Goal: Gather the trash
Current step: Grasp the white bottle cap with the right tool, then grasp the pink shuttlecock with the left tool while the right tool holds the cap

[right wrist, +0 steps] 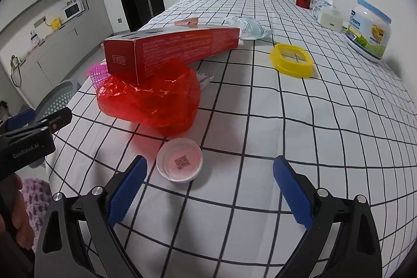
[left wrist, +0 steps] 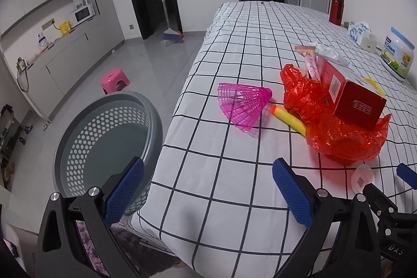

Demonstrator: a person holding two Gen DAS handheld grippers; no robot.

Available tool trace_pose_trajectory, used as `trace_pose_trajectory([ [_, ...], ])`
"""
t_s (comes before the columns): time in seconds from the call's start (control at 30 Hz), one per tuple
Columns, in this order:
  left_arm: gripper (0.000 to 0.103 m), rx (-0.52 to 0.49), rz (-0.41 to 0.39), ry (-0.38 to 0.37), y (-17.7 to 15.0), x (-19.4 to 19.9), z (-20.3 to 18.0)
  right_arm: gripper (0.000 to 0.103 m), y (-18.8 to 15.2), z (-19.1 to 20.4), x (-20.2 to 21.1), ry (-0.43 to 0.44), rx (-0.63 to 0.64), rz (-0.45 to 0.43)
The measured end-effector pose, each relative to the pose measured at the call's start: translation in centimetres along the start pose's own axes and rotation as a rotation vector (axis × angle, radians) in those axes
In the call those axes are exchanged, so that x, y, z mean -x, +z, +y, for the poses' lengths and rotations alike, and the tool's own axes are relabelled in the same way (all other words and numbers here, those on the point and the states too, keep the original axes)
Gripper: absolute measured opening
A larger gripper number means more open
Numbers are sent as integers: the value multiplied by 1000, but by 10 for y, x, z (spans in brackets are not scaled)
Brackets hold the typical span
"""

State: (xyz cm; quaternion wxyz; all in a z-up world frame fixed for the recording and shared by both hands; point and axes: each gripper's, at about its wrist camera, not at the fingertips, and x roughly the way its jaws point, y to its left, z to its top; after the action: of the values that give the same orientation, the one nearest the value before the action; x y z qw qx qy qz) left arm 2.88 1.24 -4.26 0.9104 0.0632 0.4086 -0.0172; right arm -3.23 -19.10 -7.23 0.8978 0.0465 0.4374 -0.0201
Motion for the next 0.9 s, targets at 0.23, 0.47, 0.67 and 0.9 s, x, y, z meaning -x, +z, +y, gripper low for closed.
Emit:
trace_pose_trajectory([
  [0.23, 97, 3, 13, -29, 3, -11, 5, 83, 3, 13, -7, -38, 39, 15],
  [0.47, 97, 15, 22, -46, 7, -20, 8, 51, 4, 18, -16, -34, 61, 48],
  [0.67, 97, 20, 30, -61, 9, -25, 7, 39, 4, 12, -13, 17, 30, 30],
  [0.9, 97, 42, 37, -86, 18, -33, 9, 39, 10, -9, -3, -2, -18, -6],
])
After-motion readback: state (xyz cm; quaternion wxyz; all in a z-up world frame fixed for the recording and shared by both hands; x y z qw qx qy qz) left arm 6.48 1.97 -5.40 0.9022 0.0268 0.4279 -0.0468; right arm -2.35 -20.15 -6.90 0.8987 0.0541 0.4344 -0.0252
